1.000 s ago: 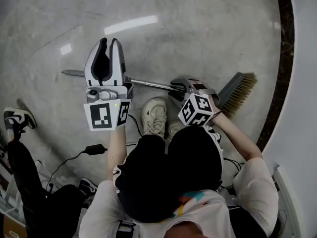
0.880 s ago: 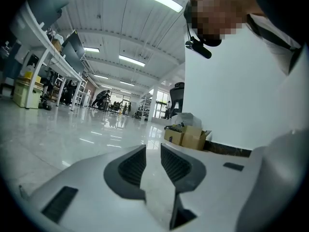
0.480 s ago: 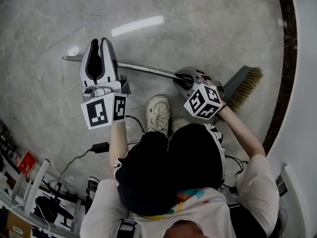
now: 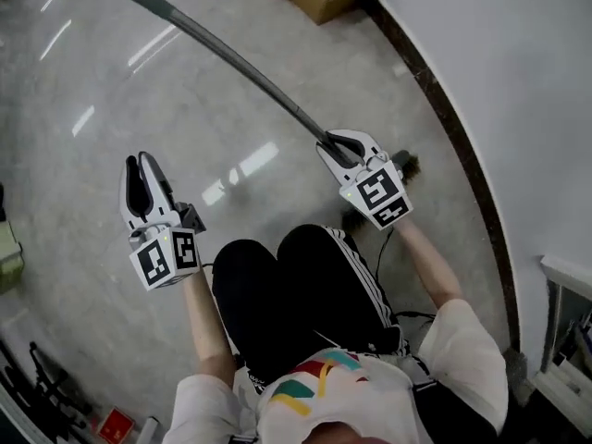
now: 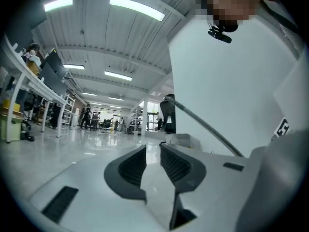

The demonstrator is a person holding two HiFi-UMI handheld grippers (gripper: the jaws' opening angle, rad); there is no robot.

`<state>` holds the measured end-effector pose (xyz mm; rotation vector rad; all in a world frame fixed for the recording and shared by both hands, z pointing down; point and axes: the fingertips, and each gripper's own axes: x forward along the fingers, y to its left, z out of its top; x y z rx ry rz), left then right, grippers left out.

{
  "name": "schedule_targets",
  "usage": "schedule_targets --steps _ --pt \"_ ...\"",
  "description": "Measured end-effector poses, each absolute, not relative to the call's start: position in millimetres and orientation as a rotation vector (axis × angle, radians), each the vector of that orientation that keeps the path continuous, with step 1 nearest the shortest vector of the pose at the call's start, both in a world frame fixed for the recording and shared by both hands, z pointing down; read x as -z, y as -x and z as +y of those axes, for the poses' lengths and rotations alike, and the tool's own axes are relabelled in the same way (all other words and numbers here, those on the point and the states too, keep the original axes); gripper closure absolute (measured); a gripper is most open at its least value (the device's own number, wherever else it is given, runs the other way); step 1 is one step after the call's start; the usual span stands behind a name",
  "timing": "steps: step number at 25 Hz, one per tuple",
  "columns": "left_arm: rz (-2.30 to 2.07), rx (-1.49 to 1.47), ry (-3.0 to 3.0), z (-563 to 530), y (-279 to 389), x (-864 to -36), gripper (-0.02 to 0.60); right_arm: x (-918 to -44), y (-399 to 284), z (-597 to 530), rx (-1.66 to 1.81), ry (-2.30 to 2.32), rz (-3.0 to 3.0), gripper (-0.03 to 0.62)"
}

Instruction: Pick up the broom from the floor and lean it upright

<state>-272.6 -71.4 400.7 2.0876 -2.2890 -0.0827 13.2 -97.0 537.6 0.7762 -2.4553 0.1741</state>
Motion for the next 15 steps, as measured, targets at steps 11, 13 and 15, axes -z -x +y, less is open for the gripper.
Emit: schedule_targets --steps 11,13,15 --pt "-1.744 0.103 -2.716 -182.3 42.5 -293.6 0.459 -418.8 -221.8 -143.1 -0.229 -1.811 -2.207 0.502" --pt "-1.611 0.11 -2.793 -178.6 -4.3 -293.6 0.459 -412.9 -242.8 -139.6 -0.243 -1.945 -2.147 0.502" --pt "-1.471 0.12 -2.868 -173.9 -47.0 -294.4 0.459 -407.3 -261.4 -135.5 -0.261 -2.066 -2.09 0.503"
